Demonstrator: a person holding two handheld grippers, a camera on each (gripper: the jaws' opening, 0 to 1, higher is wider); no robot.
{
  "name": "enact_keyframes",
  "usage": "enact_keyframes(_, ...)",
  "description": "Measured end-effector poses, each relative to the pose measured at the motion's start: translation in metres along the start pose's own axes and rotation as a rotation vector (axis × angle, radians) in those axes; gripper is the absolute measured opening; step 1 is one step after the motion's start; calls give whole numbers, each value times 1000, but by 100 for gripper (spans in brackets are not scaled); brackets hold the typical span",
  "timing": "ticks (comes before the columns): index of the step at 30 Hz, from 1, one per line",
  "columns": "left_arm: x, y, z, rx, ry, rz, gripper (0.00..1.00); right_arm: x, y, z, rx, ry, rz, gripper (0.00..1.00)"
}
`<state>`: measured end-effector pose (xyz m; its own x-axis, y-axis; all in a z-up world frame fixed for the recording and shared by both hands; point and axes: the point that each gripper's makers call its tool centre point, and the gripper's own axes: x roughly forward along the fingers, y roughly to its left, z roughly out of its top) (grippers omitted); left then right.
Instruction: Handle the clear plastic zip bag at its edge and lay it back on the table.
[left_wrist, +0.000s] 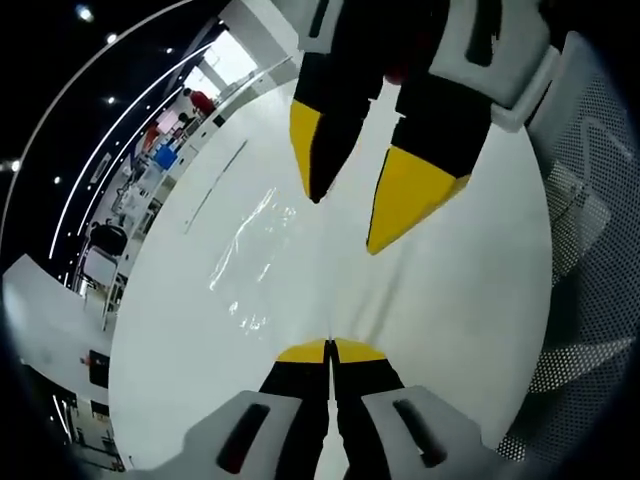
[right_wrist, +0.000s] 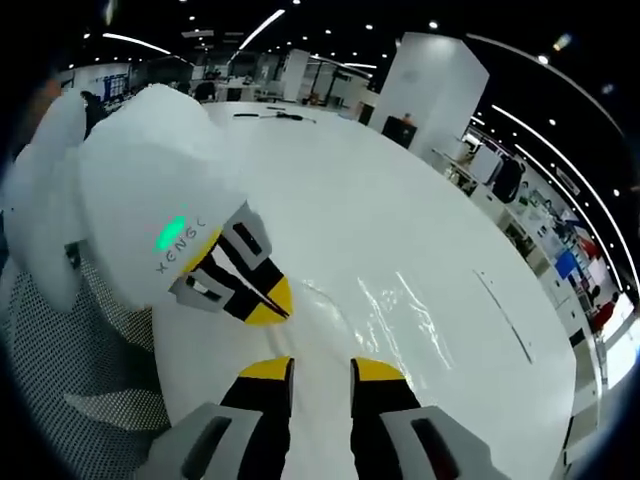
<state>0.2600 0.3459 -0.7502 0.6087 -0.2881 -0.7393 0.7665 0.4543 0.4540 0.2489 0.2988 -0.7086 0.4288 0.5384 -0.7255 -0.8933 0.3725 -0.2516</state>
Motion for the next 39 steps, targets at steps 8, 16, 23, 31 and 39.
enact_keyframes(8, 2, -2, -2, -11, 6, -5, 0, -4, -1, -16, 42, 27, -22, 20)
enact_keyframes(16, 3, -5, -2, 0, 14, -15, 0, 3, -8, -25, 71, 50, -47, 16)
enact_keyframes(23, 1, -7, -1, -2, 12, -24, 0, 9, -18, -30, 105, 50, -73, 5)
enact_keyframes(31, -3, -7, -1, -9, 11, -29, 5, 13, -18, -37, 117, 61, -75, 3)
enact_keyframes(39, -16, -5, -1, -48, 4, -24, 11, 18, -14, -48, 124, 96, -53, 7)
